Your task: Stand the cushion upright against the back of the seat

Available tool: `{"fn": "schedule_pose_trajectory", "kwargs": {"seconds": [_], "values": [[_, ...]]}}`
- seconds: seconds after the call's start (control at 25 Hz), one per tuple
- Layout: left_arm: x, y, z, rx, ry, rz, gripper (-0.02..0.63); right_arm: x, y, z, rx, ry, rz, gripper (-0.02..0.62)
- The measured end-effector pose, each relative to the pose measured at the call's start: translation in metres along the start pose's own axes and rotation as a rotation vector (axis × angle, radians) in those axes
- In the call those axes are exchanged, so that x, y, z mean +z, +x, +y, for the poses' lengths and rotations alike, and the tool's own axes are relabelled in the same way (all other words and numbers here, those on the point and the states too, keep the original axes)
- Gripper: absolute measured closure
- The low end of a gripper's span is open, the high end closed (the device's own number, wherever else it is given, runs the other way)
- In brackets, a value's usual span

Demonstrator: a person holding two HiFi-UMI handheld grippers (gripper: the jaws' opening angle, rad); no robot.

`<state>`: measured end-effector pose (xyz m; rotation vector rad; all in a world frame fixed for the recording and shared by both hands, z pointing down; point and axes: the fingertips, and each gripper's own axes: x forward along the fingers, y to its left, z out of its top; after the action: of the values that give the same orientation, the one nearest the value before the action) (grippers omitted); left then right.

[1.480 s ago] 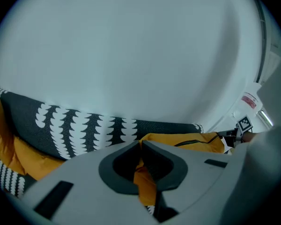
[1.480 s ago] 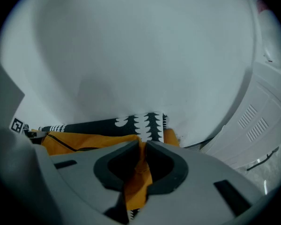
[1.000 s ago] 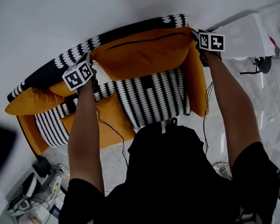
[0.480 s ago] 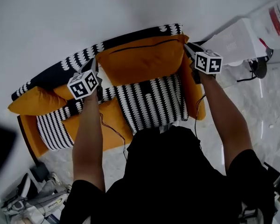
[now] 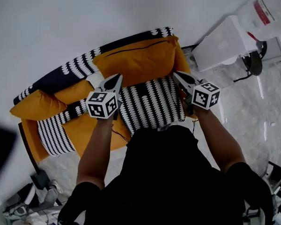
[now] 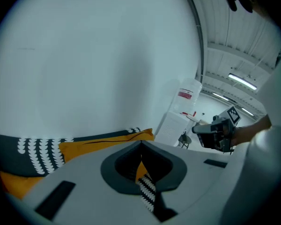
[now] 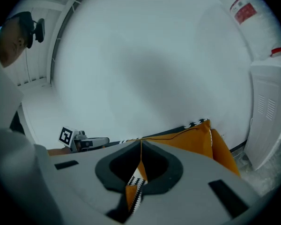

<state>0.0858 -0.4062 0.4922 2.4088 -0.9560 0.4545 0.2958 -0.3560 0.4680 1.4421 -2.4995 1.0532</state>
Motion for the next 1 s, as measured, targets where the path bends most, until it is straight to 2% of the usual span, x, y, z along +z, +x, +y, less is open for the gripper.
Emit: {"fn": "schedule_pose_trajectory", "kwargs": {"seconds": [0.16,0.32,0.4,0.52,0.64,0.84,1.0], "values": [[-0.011,-0.016,-0.051,-0.072,0.017,0.019,0.589,-0.015,-0.028,0.035,0.017,-0.067,0.018,0.557],[-0.028,-0.022,-0.110,-0.118,0.003,0.012,0.589,-0.039,-0.056,0.053,-0.006,-0.149,0.052,0.555],[-0.037,-0.029,-0.139,-0.138,0.003,0.001,0.589,-0.051,-0.072,0.061,-0.005,-0.136,0.050,0.555],[-0.047,-0.049,-0.175,-0.144,0.064,-0.013,0.589,-0.069,-0.100,0.079,0.022,-0.115,0.039,0.555],[-0.063,-0.081,-0.201,-0.134,0.117,-0.030,0.589,-0.096,-0.131,0.098,0.042,-0.159,0.057,0.555],[-0.110,-0.139,-0.227,-0.077,0.055,-0.065,0.589,-0.145,-0.185,0.117,0.054,-0.166,0.067,0.555],[-0.147,-0.188,-0.229,0.010,0.065,-0.054,0.589,-0.166,-0.222,0.129,0.075,-0.179,0.036,0.555]]}}
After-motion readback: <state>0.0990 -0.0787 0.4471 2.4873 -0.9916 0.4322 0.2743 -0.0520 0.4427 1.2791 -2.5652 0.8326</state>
